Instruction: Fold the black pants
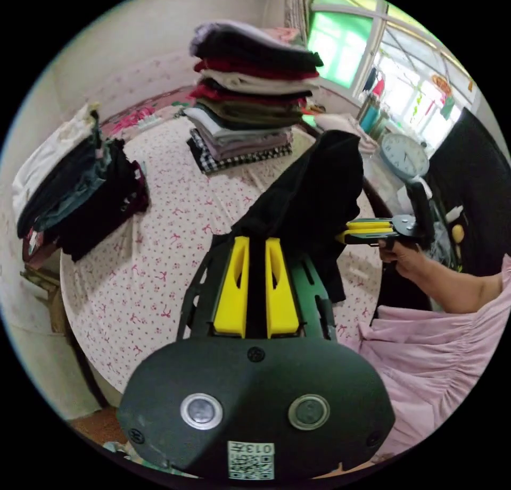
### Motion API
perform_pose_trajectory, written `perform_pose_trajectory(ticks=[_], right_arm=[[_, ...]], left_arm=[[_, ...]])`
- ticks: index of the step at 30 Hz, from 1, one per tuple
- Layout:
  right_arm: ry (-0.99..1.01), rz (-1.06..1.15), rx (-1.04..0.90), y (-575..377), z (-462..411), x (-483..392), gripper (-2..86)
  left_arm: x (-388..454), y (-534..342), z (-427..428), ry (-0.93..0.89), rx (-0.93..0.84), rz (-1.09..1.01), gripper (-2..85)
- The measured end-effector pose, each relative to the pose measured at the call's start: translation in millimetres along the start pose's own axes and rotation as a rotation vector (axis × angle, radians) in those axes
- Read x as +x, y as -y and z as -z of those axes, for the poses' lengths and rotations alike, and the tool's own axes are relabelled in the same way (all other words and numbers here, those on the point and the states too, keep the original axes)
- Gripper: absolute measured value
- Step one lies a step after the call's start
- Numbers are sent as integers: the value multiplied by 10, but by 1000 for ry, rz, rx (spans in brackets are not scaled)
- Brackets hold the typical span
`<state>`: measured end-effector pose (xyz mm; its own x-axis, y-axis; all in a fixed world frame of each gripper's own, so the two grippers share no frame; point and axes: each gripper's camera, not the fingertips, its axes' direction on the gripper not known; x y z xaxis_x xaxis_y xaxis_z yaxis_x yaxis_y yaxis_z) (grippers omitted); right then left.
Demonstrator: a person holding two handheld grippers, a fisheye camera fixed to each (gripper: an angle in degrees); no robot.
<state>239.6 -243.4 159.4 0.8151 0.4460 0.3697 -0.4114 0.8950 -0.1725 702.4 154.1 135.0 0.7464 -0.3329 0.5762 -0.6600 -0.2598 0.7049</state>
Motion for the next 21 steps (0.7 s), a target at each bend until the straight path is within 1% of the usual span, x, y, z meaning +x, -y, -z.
perform_pose_trajectory(ticks=[1, 2, 3, 7, 9, 11, 13, 14, 16, 18, 19, 20, 21], right_arm=[[4, 33, 35, 36, 99, -62, 60], [-2, 94, 104, 106, 308, -193, 51], [-13, 153, 179, 165, 541, -327, 44], [-56, 230, 361, 248, 1190, -623, 32], [-82, 258, 470, 212, 1526, -831, 28], [-82, 285, 532, 164, 1669, -1020, 26], [-9, 302, 537, 151, 1693, -1194, 24], [26, 324, 538, 137, 1636, -1320, 23], [25, 345, 515, 126, 1437, -1512, 22], [35, 302, 436, 141, 1109, -1639, 20], [33, 280, 365, 138, 841, -1699, 19], [20, 256, 295, 111, 545, -1741, 16], [32, 199, 202, 82, 254, -1742, 13]], left_arm=[[-120, -105, 330, -10, 70, 37, 53], [-184, -164, 509, -21, 108, 54, 52], [-303, -294, 867, -41, 185, 79, 52], [-659, -880, 2086, -56, 446, 141, 51], [-816, -1174, 2485, -54, 526, 175, 50], [-1022, -1481, 2785, -80, 583, 220, 49], [-1355, -1884, 3034, -141, 632, 279, 48], [-1444, -1972, 3063, -153, 629, 290, 47], [-1845, -2310, 3029, -163, 586, 360, 47], [-2239, -2580, 2805, -196, 528, 447, 49], [-2523, -2778, 2568, -226, 478, 526, 49], [-2655, -2877, 2436, -235, 452, 562, 49], [-2892, -3062, 2161, -242, 383, 611, 50]])
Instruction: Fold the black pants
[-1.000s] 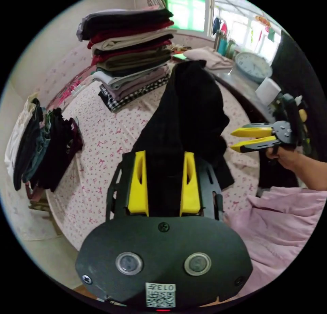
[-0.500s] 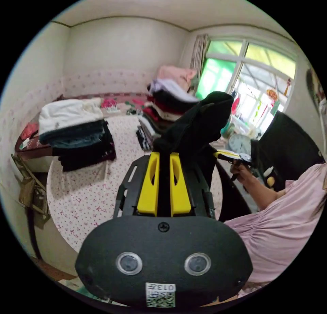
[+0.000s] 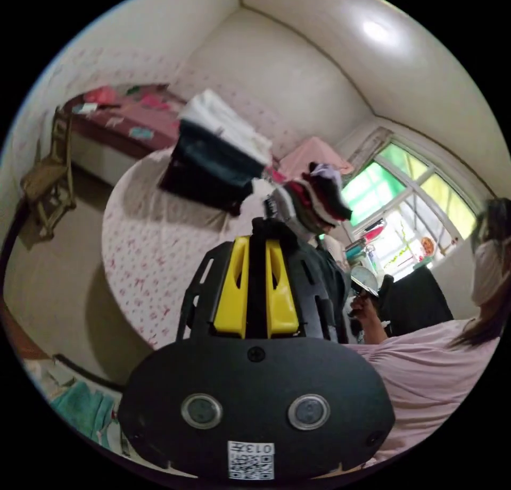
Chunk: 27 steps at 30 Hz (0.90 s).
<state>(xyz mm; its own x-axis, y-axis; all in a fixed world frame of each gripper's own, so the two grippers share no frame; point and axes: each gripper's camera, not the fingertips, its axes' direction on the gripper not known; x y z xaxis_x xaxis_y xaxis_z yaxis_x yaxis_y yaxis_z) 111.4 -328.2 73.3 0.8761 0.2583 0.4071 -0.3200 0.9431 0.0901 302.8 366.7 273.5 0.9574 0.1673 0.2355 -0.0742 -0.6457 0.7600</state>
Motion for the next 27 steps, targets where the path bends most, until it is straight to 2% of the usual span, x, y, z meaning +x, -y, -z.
perform_pose_trajectory(ticks=[2, 4, 6, 8, 11, 13, 16, 18, 20, 23, 25, 27], right_arm=[[25, -87, -135, -167, -347, 22, 8], [-83, -203, -176, -387, -487, 65, 6], [-193, -323, -250, -642, -549, 114, 9], [-246, -351, -232, -751, -506, 48, 16], [-321, -339, -189, -753, -527, -151, 46], [-332, -296, -166, -665, -659, -293, 72], [-311, -185, -191, -442, -1124, -534, 107], [-305, -100, -257, -284, -1621, -678, 118], [-309, -42, -312, -205, -1979, -756, 114], [-267, 25, -413, -179, -2447, -793, 50], [-260, 9, -454, -221, -2583, -750, 27], [-238, -34, -406, -236, -2485, -716, 19]], left_arm=[[-502, -147, -240, 81, -101, 91, 49], [-1037, -358, -420, 124, -175, 193, 39], [-1308, -480, -374, 108, -144, 275, 35], [-1407, -516, -251, 90, -107, 268, 40], [-1174, -459, -66, 128, -91, 69, 60], [-684, -466, -143, 221, -161, -192, 104], [-55, -669, -484, 370, -256, -445, 148], [229, -850, -632, 490, -228, -520, 164], [401, -1015, -749, 532, -218, -541, 178], [562, -1223, -942, 639, -252, -578, 179], [539, -1301, -1056, 710, -278, -578, 162], [487, -1272, -1026, 705, -271, -533, 151]])
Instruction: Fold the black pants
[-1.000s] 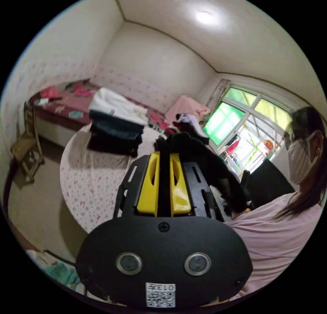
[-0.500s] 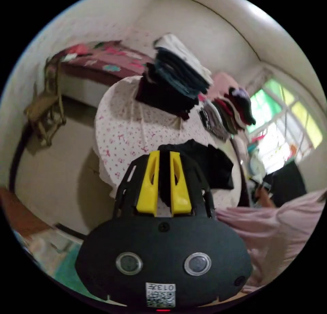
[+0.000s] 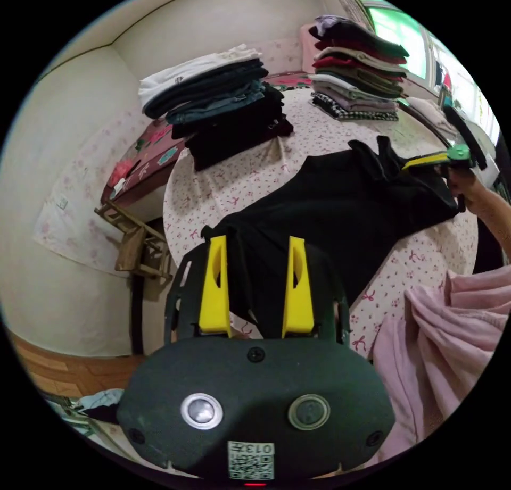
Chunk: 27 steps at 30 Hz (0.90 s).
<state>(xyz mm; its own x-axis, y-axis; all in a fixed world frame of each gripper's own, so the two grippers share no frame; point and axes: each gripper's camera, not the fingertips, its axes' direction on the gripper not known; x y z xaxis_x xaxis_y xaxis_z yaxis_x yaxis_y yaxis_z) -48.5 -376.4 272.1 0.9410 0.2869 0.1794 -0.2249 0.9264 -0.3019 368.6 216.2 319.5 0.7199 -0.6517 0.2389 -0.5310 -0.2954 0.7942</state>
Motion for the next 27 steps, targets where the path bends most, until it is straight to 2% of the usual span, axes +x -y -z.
perform_pose_trajectory(ticks=[4, 7, 9, 12, 15, 18, 20, 23, 25, 27], right_arm=[[-124, -104, 182, -431, 607, 227, 14], [-254, -306, 234, -977, 955, 632, 15], [-325, -509, 170, -1459, 1008, 998, 19], [-359, -694, 51, -2002, 903, 1274, 26], [-323, -784, 30, -2364, 866, 1285, 35], [-414, -759, 36, -2438, 877, 1107, 47], [-431, -703, 97, -2399, 902, 921, 54], [-340, -519, 125, -2139, 820, 626, 52], [-339, -390, 127, -1950, 753, 385, 73], [-355, -291, 178, -1752, 732, 88, 85]], left_arm=[[-227, -56, -29, -39, -10, 116, 135], [-324, -133, -103, -8, -26, 160, 129], [-416, -192, -161, -16, -33, 208, 124], [-676, -323, -229, -43, -47, 331, 116], [-1011, -546, -203, -78, -31, 462, 110], [-1293, -858, -127, -83, 5, 603, 112], [-1328, -1000, -113, -110, 11, 614, 115], [-1035, -1069, -210, -192, -37, 453, 122], [-637, -1089, -327, -156, -98, 296, 127], [-476, -1169, -413, -146, -101, 307, 135]])
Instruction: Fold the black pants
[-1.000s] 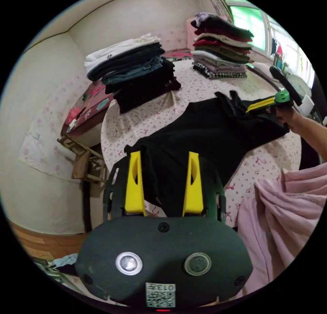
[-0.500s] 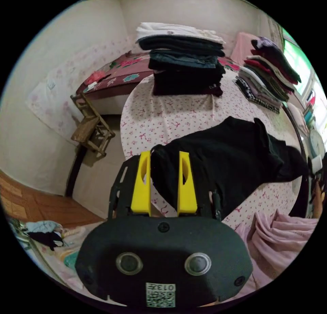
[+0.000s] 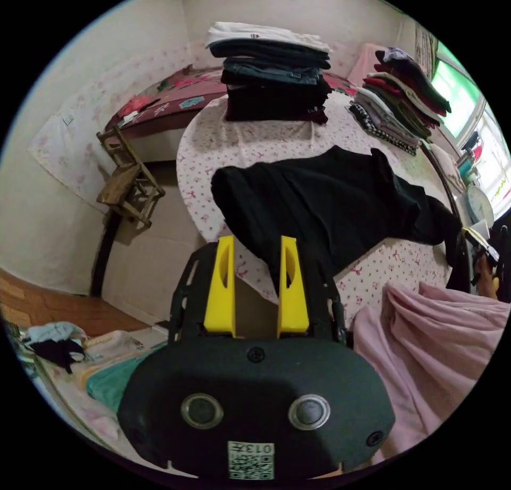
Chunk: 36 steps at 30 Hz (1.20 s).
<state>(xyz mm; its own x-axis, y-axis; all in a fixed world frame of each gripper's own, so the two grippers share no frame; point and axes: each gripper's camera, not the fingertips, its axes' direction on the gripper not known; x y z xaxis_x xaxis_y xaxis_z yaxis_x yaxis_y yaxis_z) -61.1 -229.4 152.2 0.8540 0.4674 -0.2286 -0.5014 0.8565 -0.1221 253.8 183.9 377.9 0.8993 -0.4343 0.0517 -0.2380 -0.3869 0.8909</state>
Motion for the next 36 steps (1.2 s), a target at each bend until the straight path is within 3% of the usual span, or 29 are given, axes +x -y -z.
perform_pose_trajectory(ticks=[8, 11, 15, 19, 23, 27, 30, 32, 36], right_arm=[[166, 298, 153, 202, 114, -962, 91], [180, 428, 115, 314, -141, -1376, 96], [288, 440, 40, 642, -484, -1657, 107], [249, 534, -49, 855, -861, -1901, 99], [349, 505, -205, 1082, -1178, -1835, 44], [575, 420, -60, 1276, -662, -1364, 34], [714, 307, 4, 1245, -548, -927, 32], [739, 259, -51, 1173, -736, -816, 28], [589, 155, -266, 996, -1175, -649, 15]], left_arm=[[-286, -91, -652, -209, -112, 145, 174], [-378, -45, -907, -263, -151, 164, 154], [-511, 42, -1128, -348, -166, 115, 83], [-790, 145, -1169, -457, -137, 151, 60], [-1099, 342, -697, -552, 24, 135, 57], [-1405, 591, -34, -506, 132, 33, 59], [-1630, 698, -130, -535, 78, 28, 66], [-1721, 724, -502, -555, 20, 75, 69], [-1863, 609, -1353, -435, -139, 233, 74]])
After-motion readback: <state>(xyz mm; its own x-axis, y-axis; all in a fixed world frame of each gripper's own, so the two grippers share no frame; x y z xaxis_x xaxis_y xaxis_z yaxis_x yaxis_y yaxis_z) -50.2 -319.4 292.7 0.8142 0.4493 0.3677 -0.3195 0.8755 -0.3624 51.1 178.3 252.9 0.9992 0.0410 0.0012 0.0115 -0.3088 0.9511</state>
